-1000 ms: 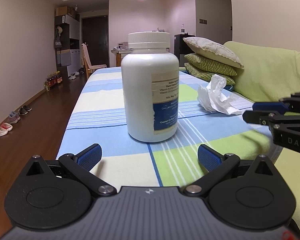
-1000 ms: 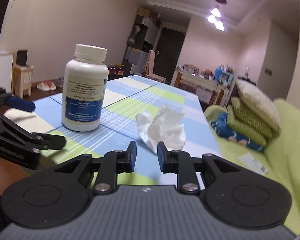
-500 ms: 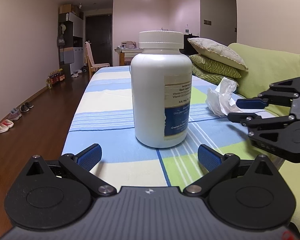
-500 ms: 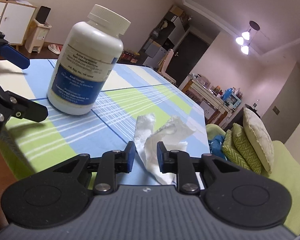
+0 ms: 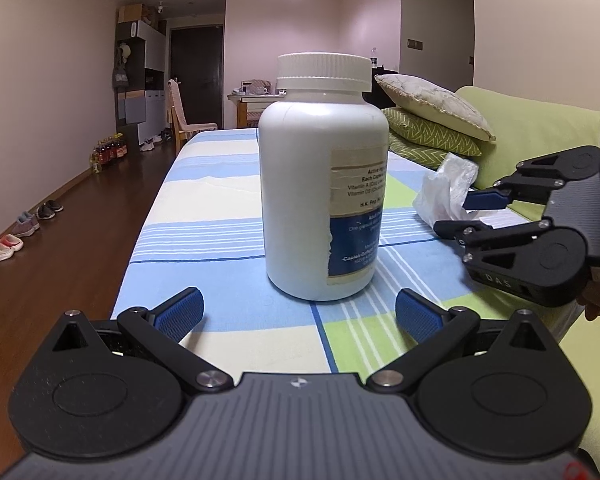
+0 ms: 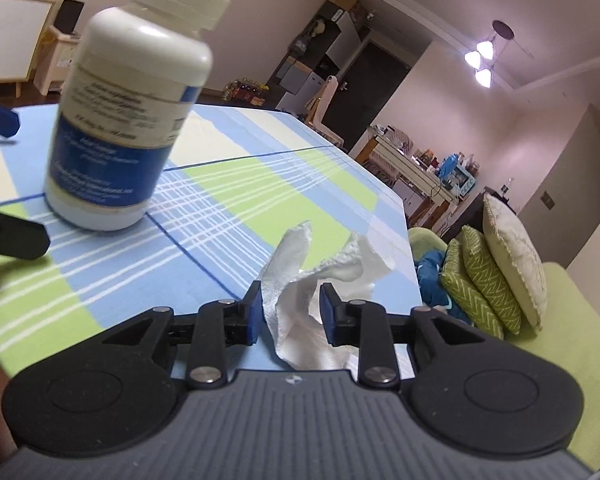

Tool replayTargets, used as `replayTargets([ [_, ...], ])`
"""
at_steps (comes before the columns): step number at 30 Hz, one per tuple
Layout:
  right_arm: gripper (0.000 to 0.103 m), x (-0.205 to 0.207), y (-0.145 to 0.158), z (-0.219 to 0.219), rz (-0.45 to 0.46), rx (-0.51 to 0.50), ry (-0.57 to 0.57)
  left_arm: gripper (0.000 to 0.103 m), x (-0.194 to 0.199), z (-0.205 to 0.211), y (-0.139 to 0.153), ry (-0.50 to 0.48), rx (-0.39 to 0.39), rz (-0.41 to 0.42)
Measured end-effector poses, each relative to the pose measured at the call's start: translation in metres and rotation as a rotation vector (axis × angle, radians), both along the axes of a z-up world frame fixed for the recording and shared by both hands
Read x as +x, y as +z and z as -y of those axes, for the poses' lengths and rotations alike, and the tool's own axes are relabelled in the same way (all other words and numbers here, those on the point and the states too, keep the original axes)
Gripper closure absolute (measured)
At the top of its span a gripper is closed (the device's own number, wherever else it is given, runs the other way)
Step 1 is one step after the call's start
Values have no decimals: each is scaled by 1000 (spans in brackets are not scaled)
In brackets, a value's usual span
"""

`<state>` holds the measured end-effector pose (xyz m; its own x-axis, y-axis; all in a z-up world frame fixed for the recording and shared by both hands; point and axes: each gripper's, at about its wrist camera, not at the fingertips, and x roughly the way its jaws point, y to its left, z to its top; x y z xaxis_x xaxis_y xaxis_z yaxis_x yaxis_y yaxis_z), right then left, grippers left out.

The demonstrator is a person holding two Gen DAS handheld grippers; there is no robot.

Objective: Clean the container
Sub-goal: 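Close the right gripper on the white tissue and lift it, then grasp the white pill bottle with the left gripper while the right tool lifts the tissue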

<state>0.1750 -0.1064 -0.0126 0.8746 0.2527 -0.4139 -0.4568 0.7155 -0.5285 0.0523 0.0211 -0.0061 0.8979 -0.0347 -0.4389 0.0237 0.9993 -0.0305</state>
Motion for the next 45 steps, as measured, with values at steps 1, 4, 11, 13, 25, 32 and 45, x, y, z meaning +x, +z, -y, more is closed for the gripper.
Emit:
replayTargets([
  [1,81,1,1,1,-5,6,-4,1,0,0,0,0,0,1],
  [4,96,0,-1,2,-18,15,-12,1,-1,0,0,0,12,9],
  [11,103,-7,2,24,-32,153,-23,1,-2,-1,1,-17,25,28],
  [13,103,-10,5,34,-37,211,-36,1,-2,-1,2,-28,28,43],
  [25,103,-33,14,79,-45,445,-62,1,6,7,19,-54,114,161],
  [32,103,-34,24,92,-54,551,-20,1,18,8,34,-96,153,196],
  [45,103,-27,58,102,15,647,88,19,37,11,25,-138,151,163],
])
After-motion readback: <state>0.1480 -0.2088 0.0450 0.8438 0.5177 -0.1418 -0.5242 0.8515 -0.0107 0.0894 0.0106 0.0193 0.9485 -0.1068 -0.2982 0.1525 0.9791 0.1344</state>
